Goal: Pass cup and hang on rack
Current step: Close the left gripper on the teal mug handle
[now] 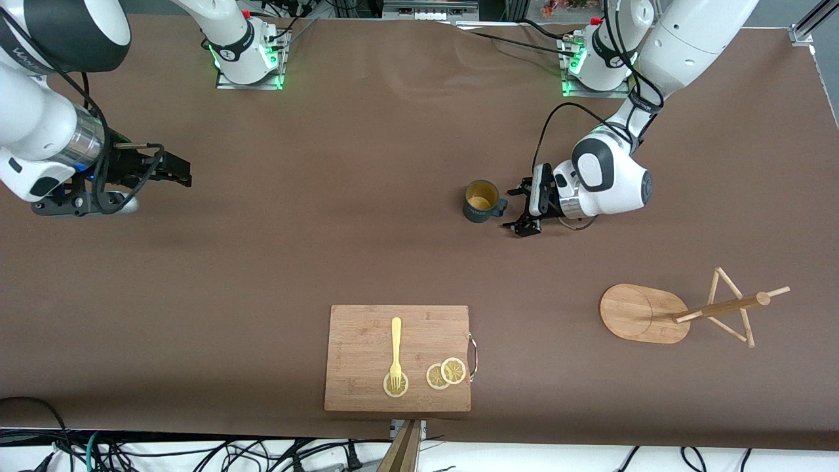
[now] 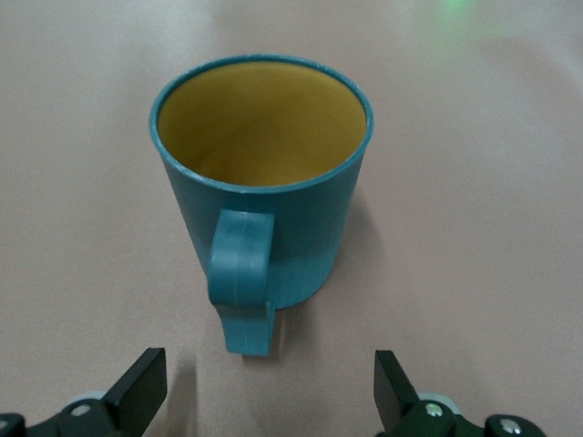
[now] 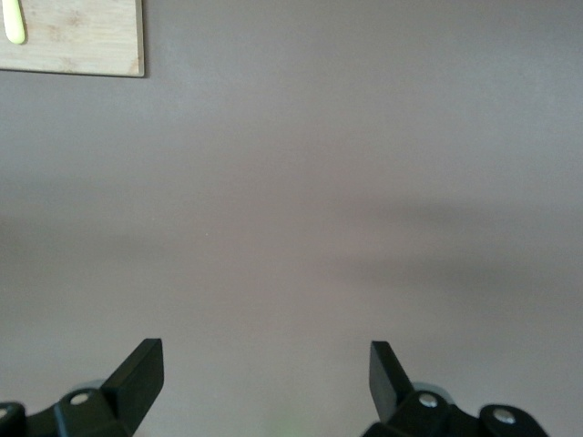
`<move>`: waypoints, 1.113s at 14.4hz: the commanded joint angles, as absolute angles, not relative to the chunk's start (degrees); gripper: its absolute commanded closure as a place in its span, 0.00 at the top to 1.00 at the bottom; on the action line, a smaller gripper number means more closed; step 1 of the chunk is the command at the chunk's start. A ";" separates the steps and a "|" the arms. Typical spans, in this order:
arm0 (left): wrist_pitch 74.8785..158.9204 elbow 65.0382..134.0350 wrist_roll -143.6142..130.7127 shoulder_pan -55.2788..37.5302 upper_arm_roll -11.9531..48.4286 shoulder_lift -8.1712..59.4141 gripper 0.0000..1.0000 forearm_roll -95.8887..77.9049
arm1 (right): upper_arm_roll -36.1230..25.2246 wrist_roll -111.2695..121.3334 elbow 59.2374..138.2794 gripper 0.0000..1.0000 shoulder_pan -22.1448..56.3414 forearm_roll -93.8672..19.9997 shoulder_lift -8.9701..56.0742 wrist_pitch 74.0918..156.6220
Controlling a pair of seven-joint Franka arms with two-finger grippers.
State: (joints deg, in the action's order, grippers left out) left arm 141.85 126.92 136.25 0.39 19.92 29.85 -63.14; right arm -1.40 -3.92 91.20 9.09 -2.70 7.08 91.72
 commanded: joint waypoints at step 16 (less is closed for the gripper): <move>141.42 126.04 138.52 -2.29 20.21 31.46 0.62 -71.02 | 3.96 -3.87 89.82 1.00 3.34 2.37 3.78 93.07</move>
